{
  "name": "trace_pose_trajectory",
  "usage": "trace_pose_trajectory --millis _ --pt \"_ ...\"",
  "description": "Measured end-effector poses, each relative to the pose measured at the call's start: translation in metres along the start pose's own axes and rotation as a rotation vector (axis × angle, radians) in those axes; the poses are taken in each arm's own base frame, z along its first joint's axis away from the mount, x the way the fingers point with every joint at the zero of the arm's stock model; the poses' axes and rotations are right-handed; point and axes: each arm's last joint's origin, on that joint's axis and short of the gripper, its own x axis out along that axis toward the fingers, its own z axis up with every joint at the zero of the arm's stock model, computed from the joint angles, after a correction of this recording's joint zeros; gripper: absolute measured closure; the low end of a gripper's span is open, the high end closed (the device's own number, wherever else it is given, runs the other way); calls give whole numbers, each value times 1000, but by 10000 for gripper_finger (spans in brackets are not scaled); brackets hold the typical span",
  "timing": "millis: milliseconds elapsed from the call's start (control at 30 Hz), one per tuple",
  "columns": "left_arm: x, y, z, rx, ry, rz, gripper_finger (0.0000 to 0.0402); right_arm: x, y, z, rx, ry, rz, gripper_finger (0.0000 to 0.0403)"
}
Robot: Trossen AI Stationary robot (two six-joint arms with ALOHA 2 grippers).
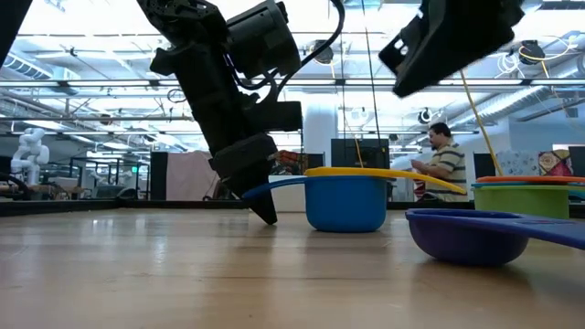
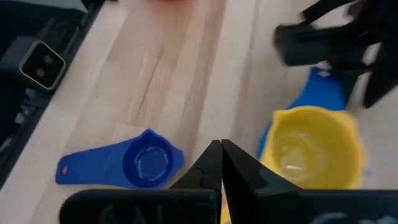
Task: Nest measuring cups in basket
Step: Adjust the left nested measuring cups
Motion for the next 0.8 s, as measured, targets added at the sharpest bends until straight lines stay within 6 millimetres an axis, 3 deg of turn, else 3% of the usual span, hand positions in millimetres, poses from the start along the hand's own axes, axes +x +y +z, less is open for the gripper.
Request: trace_pose_trajectory --millis 400,533,800 --pt "0 0 0 -16 0 2 280 69 7 -15 51 66 65 403" --pt "0 0 0 -16 0 1 280 79 0 -19 75 81 44 403" --pt "0 0 1 -19 -12 -1 280 81 -24 -12 68 36 -45 403"
